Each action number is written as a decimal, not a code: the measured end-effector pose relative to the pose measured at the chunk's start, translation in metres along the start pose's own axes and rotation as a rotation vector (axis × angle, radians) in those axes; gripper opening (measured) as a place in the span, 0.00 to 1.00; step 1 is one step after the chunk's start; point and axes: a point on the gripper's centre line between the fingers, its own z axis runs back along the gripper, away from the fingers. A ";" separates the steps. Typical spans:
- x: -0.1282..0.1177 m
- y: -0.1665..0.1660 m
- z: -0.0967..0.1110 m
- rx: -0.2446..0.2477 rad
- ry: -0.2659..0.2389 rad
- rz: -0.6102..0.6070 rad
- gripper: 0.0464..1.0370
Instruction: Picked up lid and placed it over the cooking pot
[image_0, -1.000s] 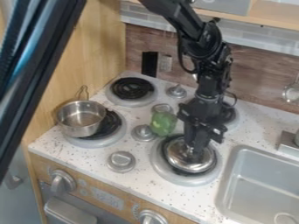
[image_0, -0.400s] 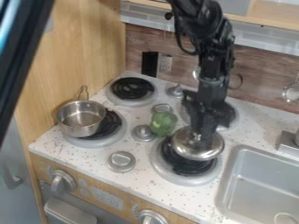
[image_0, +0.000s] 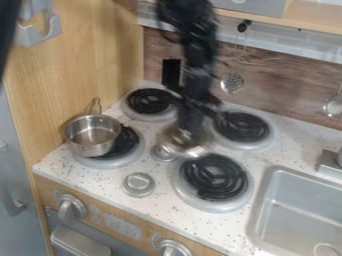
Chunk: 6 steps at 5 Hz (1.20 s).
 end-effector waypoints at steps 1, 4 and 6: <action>-0.010 0.040 0.000 0.024 0.014 0.160 0.19; -0.039 0.139 0.005 0.134 0.072 0.402 0.19; -0.047 0.153 -0.014 0.177 0.155 0.425 0.19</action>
